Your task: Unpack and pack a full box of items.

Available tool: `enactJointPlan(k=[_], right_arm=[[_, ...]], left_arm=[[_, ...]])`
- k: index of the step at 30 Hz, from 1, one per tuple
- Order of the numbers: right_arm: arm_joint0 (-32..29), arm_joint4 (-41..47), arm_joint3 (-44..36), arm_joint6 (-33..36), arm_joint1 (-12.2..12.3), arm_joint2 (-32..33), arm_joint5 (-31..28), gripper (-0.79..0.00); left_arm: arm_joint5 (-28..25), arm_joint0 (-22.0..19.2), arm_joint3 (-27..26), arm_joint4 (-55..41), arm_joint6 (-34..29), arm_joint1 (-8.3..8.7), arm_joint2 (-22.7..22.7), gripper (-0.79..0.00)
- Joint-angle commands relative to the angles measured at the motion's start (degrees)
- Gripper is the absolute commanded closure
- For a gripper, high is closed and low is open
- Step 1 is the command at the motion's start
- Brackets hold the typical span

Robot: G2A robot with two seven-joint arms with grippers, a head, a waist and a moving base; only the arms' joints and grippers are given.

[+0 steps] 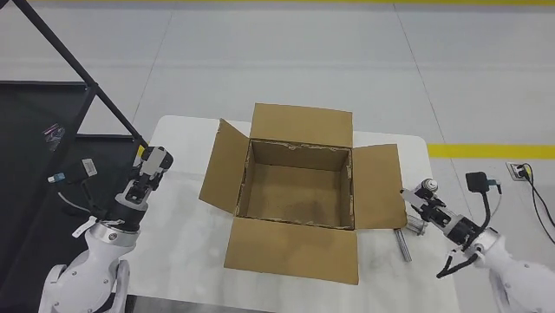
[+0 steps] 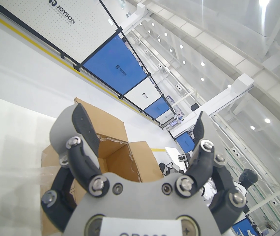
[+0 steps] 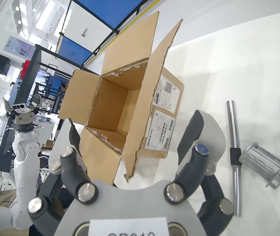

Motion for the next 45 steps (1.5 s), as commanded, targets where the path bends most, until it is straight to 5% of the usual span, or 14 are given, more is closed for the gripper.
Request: enactJointPlan(k=[1, 12, 37, 45], right_arm=[[2.7, -1.5, 0.7, 1.4, 0.1, -1.7, 2.1, -0.785], [11.1, -5.9, 4.8, 6.3, 0.6, -9.1, 7.4, -0.785], [12.1, -6.9, 3.5, 2.9, 1.0, -15.0, 9.1, -0.785], [8.8, -3.9, 2.6, 0.7, 1.8, -9.7, 6.9, -0.785]], left_arm=[[-0.2, 0.8, -0.4, -0.1, 0.3, 0.09, -0.4, -0.785], [-0.7, 4.0, -2.5, -0.7, 2.1, 0.47, -1.8, -0.785], [-1.5, 6.1, -3.1, -1.9, 2.9, 1.3, -1.8, -0.785], [-1.6, 5.6, -2.7, -2.2, 1.9, 1.57, -0.7, -0.785]])
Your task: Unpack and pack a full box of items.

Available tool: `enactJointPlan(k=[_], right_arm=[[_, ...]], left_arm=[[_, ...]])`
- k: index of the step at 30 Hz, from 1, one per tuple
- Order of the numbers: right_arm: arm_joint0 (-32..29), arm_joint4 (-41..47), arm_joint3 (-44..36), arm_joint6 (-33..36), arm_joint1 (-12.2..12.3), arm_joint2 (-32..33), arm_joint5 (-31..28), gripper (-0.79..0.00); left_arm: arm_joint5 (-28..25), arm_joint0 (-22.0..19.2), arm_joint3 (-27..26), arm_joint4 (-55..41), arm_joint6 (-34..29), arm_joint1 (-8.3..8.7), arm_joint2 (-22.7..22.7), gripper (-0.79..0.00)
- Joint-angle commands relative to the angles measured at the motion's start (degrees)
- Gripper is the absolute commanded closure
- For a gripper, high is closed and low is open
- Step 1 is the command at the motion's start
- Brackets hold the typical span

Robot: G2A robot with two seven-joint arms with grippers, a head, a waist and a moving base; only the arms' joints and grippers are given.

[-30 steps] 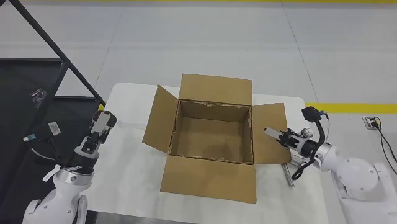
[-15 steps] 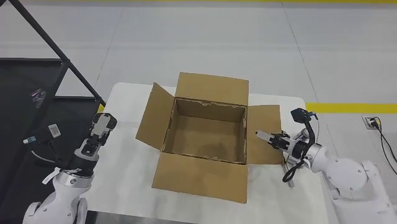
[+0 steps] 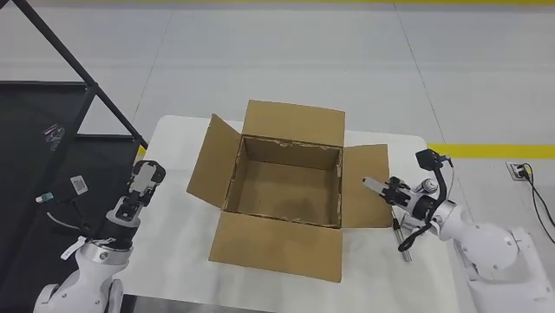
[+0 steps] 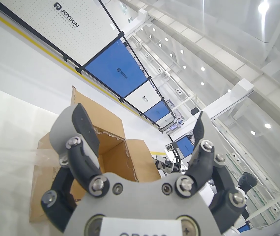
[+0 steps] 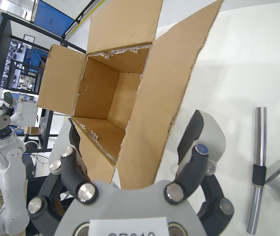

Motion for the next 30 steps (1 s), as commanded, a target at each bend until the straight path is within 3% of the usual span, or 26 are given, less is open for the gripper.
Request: enactJointPlan(k=[1, 11, 30], right_arm=[[-1.9, 1.5, -1.0, -0.6, 0.3, 2.7, -1.2, -0.785], [-14.6, 9.9, -6.8, -4.9, 1.2, 17.3, -8.9, -0.785], [-14.8, 10.5, -6.8, -6.0, 1.1, 16.7, -10.0, -0.785]], left_arm=[[0.0, -0.7, 0.1, 0.1, -0.9, 0.1, 0.5, -0.785], [-0.2, -1.1, 0.2, 0.2, -1.4, 0.16, 0.9, -0.785], [0.0, -1.0, 0.1, 0.2, -1.2, 0.16, 0.9, -0.785]])
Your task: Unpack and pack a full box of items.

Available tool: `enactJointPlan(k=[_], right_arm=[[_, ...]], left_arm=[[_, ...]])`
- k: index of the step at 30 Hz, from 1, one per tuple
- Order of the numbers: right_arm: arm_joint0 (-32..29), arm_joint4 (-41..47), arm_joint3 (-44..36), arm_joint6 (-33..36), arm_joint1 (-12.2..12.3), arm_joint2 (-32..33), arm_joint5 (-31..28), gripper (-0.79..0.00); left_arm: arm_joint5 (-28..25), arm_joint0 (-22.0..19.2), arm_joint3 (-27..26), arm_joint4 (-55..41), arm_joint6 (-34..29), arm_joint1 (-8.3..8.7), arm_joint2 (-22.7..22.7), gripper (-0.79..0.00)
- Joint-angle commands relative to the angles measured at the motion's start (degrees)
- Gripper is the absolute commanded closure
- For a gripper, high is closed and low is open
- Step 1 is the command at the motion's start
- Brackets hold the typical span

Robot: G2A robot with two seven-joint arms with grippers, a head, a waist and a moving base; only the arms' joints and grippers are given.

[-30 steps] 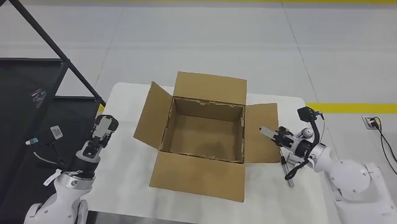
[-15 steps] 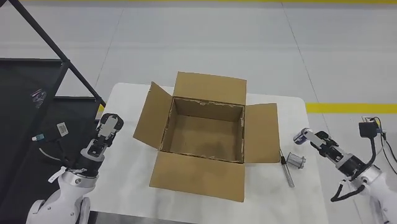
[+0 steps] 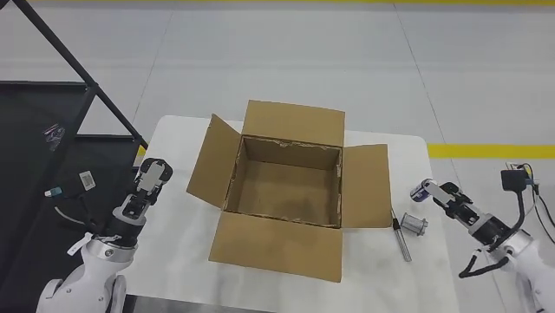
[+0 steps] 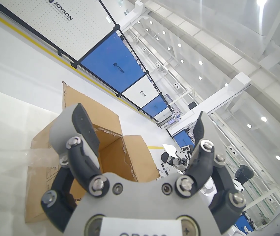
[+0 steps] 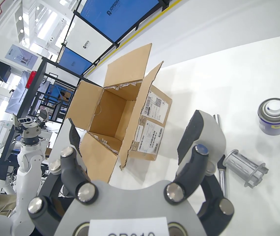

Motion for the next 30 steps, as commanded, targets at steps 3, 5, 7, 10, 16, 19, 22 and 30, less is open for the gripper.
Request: enactJointPlan(k=[3, 5, 7, 10, 16, 19, 22, 30], right_arm=[[0.3, -1.1, 0.6, -0.9, 0.2, -0.3, -3.9, -0.785], [0.7, -1.6, 1.4, -0.9, 0.4, 0.1, -6.1, -0.785], [0.7, -1.9, 2.0, -0.6, 0.5, 0.7, -8.5, -0.785], [0.6, -3.7, 2.7, -0.7, 0.9, 2.1, -12.6, -0.785], [-0.9, -9.3, 4.5, -2.5, 1.5, 5.2, -20.4, -0.785], [-1.2, -12.4, 5.7, -2.7, 1.9, 6.6, -22.1, -0.785], [-1.2, -15.4, 7.0, -3.6, 2.1, 7.1, -21.4, -0.785], [-1.2, -15.4, 7.3, -3.9, 2.1, 7.1, -20.8, -0.785]], left_arm=[[0.7, 0.5, -0.2, 0.5, 0.5, 0.07, 0.2, -0.785], [0.9, 0.6, -0.2, 0.7, 0.7, 0.13, 0.2, -0.785], [1.0, 0.6, -0.1, 0.8, 0.7, 0.18, 0.5, -0.785], [1.3, 0.3, 0.2, 1.1, 0.8, 0.27, 0.7, -0.785], [1.5, 0.1, 0.3, 1.3, 0.8, 0.31, 0.9, -0.785], [1.5, 0.1, 0.3, 1.3, 0.8, 0.31, 0.9, -0.785], [1.5, 0.1, 0.3, 1.3, 0.8, 0.31, 0.9, -0.785], [1.5, 0.1, 0.3, 1.3, 0.8, 0.31, 0.9, -0.785]])
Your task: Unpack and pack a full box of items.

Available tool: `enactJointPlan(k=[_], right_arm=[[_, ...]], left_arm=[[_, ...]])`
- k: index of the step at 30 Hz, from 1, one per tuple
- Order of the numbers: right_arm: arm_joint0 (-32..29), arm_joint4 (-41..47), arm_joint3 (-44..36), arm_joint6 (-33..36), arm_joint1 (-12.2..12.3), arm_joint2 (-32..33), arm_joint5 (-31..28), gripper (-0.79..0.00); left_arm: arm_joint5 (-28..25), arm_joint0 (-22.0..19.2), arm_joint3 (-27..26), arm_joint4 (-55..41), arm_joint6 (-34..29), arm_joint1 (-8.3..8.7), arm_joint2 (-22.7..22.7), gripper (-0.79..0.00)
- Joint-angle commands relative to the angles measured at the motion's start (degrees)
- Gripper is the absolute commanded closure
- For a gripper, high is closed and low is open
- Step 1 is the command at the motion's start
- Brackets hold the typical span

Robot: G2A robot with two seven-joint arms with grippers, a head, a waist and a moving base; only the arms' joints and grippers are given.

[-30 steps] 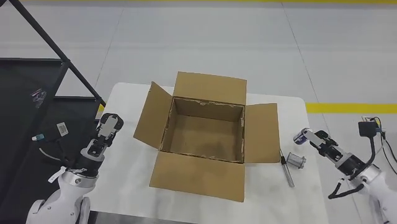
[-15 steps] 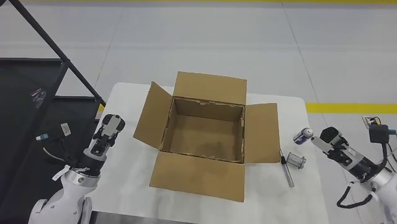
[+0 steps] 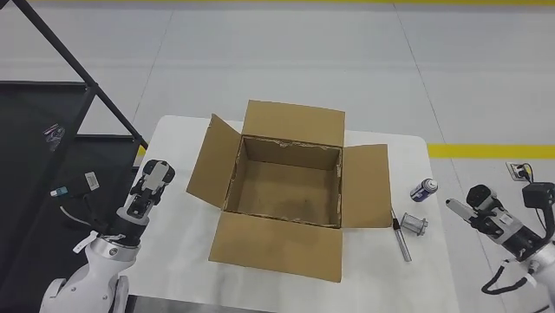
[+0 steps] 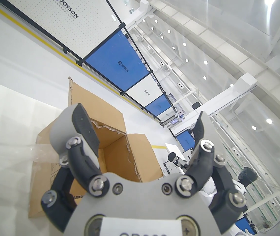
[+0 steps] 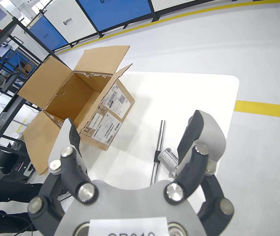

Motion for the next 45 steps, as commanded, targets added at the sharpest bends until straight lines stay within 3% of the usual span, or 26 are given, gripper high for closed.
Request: enactJointPlan(k=[1, 10, 23, 35, 45], right_arm=[[0.0, 0.0, 0.0, 0.0, 0.0, 0.0, 0.0, -0.785], [-0.3, -1.6, -1.2, -0.7, 0.0, -0.5, -1.0, -0.785], [2.3, -27.0, 1.2, -12.1, 0.9, -3.1, -10.0, -0.785], [10.0, -54.4, 11.4, -12.4, 2.5, -13.2, -16.8, -0.785], [11.4, -68.0, 13.2, -15.3, 2.9, -20.0, -13.4, -0.785]], left_arm=[[0.0, 0.0, 0.0, 0.0, 0.0, 0.0, 0.0, -0.785], [0.0, 0.0, 0.0, 0.0, 0.0, 0.0, 0.0, -0.785], [0.2, 1.3, -0.8, 0.3, 2.3, 0.03, -0.3, -0.785], [0.2, 1.3, -0.8, 0.3, 2.3, 0.03, -0.3, -0.785], [0.2, 1.3, -0.8, 0.3, 2.3, 0.03, -0.3, -0.785]])
